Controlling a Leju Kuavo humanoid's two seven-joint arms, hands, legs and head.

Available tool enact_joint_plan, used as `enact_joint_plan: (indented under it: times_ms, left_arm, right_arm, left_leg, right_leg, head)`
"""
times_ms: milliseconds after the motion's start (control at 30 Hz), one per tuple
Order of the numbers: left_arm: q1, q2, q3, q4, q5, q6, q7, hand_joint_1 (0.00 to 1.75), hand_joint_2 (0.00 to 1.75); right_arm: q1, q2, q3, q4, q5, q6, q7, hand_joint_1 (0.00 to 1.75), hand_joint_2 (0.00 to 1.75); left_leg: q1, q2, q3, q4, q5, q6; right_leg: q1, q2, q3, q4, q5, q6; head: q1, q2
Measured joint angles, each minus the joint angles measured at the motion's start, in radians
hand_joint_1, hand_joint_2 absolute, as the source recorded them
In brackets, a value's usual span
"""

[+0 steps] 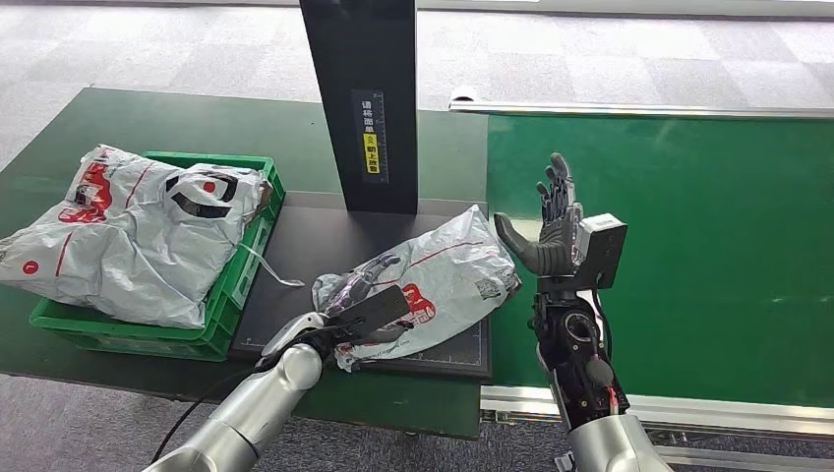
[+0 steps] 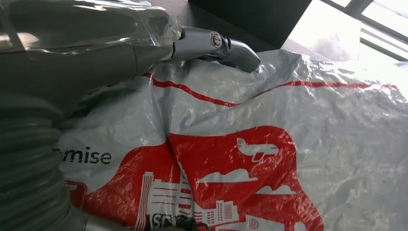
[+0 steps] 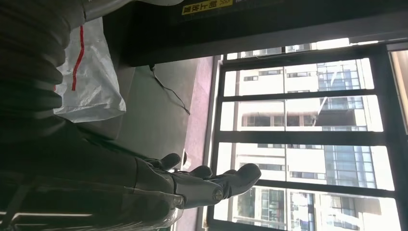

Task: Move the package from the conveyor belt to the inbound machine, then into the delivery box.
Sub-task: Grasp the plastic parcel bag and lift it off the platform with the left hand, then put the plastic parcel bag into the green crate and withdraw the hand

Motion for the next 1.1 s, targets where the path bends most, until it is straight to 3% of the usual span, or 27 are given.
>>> enact_joint_plan:
  times_ms: [33, 500, 733, 1000, 1100]
  left_arm:
    - [-0.003, -0.001, -0.001, 0.006, -0.007, 0.000, 0.000, 1.72, 1.75]
    - [0.020, -0.002, 0.057, -0.019, 0.066, 0.042, -0.122, 1.75, 1.75]
    - [0.059, -0.010, 0.111, -0.103, 0.144, 0.216, -0.259, 1.75, 1.75]
    - [0.128, -0.012, 0.144, -0.295, 0.256, 0.393, -0.403, 1.75, 1.75]
    - [0.152, -0.009, 0.146, -0.373, 0.231, 0.513, -0.424, 1.75, 1.75]
  right_arm:
    - [0.003, 0.000, 0.001, 0.000, 0.008, 0.005, -0.002, 0.00, 1.75]
    - [0.005, 0.001, 0.012, 0.015, 0.042, 0.032, -0.018, 0.00, 1.75]
    - [0.004, 0.001, 0.012, 0.027, 0.041, 0.075, -0.025, 0.00, 1.75]
    - [0.004, 0.002, 0.012, 0.029, 0.056, 0.075, -0.032, 0.00, 1.75]
    - [0.005, 0.001, 0.012, 0.029, 0.060, 0.070, -0.040, 0.00, 1.75]
  left_leg:
    - [0.000, 0.000, 0.000, 0.000, 0.000, 0.000]
    - [0.000, 0.000, 0.000, 0.000, 0.000, 0.000]
    - [0.000, 0.000, -0.001, 0.000, 0.000, 0.000]
    - [0.000, 0.000, -0.001, 0.000, 0.000, 0.000]
    - [0.000, 0.000, -0.001, 0.000, 0.000, 0.000]
  right_leg:
    - [0.000, 0.000, 0.000, 0.000, 0.000, 0.000]
    - [0.000, 0.000, 0.000, 0.000, 0.000, 0.000]
    - [0.000, 0.000, -0.001, 0.000, 0.000, 0.000]
    - [0.000, 0.000, -0.001, 0.000, 0.000, 0.000]
    - [0.000, 0.000, -0.001, 0.000, 0.000, 0.000]
  head:
    - [0.000, 0.000]
    - [0.000, 0.000]
    - [0.000, 0.000]
    - [0.000, 0.000]
    - [0.000, 0.000]
